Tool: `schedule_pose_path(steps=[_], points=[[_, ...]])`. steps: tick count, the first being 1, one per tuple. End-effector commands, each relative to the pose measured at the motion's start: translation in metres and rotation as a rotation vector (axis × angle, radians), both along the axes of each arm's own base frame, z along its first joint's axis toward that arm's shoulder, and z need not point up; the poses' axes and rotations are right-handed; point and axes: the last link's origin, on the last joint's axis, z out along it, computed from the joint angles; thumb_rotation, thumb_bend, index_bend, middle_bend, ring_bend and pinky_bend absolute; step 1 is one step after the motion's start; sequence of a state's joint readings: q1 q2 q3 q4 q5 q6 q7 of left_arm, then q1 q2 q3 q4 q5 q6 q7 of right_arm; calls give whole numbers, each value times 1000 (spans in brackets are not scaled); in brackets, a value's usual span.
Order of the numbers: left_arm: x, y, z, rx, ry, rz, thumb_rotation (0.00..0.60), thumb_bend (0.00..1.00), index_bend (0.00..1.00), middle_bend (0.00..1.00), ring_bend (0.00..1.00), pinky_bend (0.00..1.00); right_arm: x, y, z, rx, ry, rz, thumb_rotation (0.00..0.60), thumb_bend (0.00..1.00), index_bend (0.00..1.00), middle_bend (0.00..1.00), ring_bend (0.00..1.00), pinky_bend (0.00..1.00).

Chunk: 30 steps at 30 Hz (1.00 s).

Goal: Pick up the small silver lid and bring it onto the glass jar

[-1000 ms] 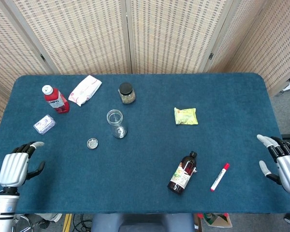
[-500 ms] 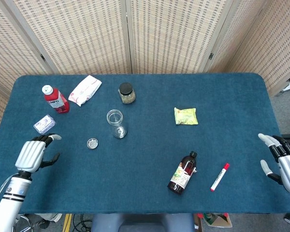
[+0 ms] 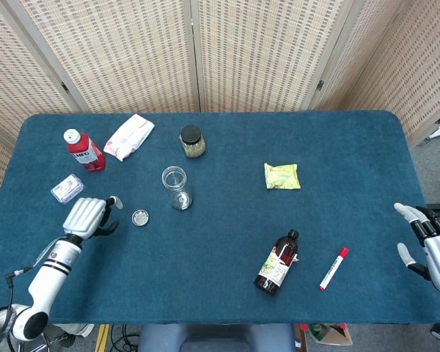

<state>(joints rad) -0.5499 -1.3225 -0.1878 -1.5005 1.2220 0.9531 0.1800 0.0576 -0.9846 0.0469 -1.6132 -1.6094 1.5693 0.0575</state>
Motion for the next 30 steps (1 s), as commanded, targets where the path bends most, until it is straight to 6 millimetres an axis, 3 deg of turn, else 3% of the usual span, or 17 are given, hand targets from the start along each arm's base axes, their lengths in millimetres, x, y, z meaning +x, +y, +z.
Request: schedule_pose_path(steps=[1,6,17,30], points=[[6,10,-12,-18,27,0,600,355,435,899,873,1000,-1,0,1,-1,0,-1,600,367,156,216,145,259],[10,20,-28,-63,61,23,600,355,456,988,952,1000,-4,0,1,-4,-3,-10,600,367,156,216,144,259],[15,30,-52,-114,95,56,600,355,455,991,955,1000,-7,0,4,-6,-4,-17,600,367,156,216,145,259],[18,37,-65,-132,83,70,600,355,496,994,957,1000,-9,-1,5,-7,-6,-24,600,367,156,216,145,259]])
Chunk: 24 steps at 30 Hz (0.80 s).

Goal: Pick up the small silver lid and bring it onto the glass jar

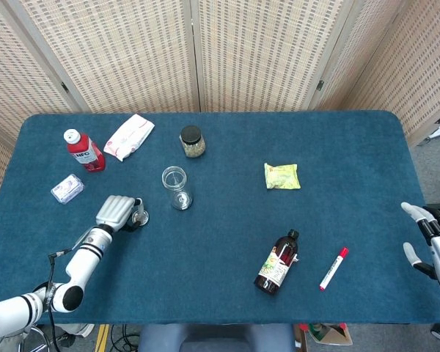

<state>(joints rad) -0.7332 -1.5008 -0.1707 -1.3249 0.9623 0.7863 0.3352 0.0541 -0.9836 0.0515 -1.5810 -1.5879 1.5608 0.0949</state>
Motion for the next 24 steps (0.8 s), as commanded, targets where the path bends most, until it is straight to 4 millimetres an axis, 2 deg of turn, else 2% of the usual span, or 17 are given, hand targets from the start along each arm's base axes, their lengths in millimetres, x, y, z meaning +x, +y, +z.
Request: schedule_pose_path(steps=[1,24], points=[[0,1,-2,-4,0,6,600,355,499,994,957,1000,0,0,0,0,-1,1,600,367,155,216,144,259],[0,8,-12,-14,5,32,600,378,544,1000,962,1000,-4,3,2,-12,-3,-13,600,367,156,216,144,259]])
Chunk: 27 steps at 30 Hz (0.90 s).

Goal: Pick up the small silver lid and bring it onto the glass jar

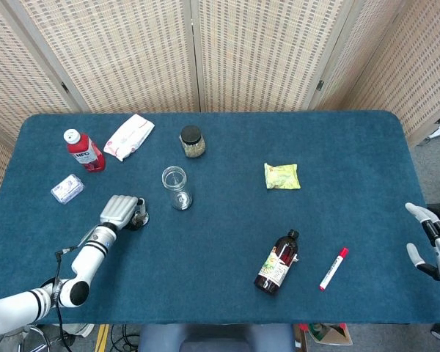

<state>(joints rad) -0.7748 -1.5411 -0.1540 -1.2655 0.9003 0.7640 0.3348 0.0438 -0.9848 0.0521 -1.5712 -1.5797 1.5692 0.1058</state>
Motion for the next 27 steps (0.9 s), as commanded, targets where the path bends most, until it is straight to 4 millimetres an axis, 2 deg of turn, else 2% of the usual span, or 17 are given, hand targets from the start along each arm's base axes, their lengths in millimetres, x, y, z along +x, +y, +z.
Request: schedule_pose_path(steps=[1,12,22,27], points=[[0,0,-1,-1,0,2,600,386,548,1000,962,1000,-1,0,0,0,0,-2,600,367,156,216,144,259],[-2,1,0,6,0,3,600,455,577,1000,965,1000,-2,1,0,-1,-1,-4,600,367,156,216,145,259],[-2,-2,4,28,-12,-5,600,459,616,1000,966,1000,-1,3,0,-2,-3,-3,600,367,156,216,145,259],[0,-6,13,49,-21,-29,600,458,623,1000,966,1000,-2,5,1,-6,-5,-3,600,367,155,216,144,259]])
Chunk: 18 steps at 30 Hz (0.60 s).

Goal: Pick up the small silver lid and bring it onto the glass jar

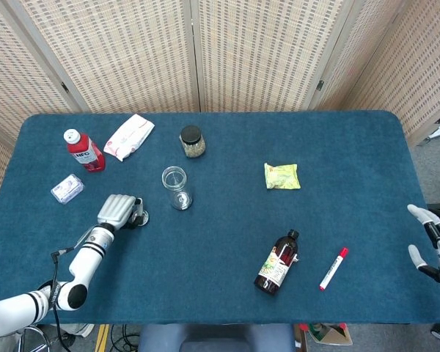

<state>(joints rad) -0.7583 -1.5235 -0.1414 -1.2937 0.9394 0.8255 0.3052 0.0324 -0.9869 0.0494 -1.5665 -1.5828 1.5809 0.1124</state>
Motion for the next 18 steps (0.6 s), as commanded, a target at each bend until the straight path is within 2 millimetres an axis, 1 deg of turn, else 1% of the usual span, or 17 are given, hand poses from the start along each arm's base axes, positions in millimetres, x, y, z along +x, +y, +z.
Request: schedule_pose_path(steps=[1,7,10,14,18], points=[[1,-2,8,15,-9,-14,600,458,624,1000,966,1000,0,1,0,-2,-1,2,600,368,156,216,145,259],[10,-6,32,59,-39,-46,600,457,624,1000,966,1000,1,1,0,-1,-1,5,600,368,155,216,145,259],[19,-8,47,74,-60,-66,600,457,623,1000,966,1000,1,0,-1,2,0,7,600,367,155,216,145,259],[34,-9,68,93,-83,-109,600,457,621,1000,966,1000,2,-1,-2,10,1,10,600,367,156,216,144,259],[54,-12,88,117,-100,-171,600,456,620,1000,966,1000,4,-2,-4,15,3,14,600,367,156,216,144,259]])
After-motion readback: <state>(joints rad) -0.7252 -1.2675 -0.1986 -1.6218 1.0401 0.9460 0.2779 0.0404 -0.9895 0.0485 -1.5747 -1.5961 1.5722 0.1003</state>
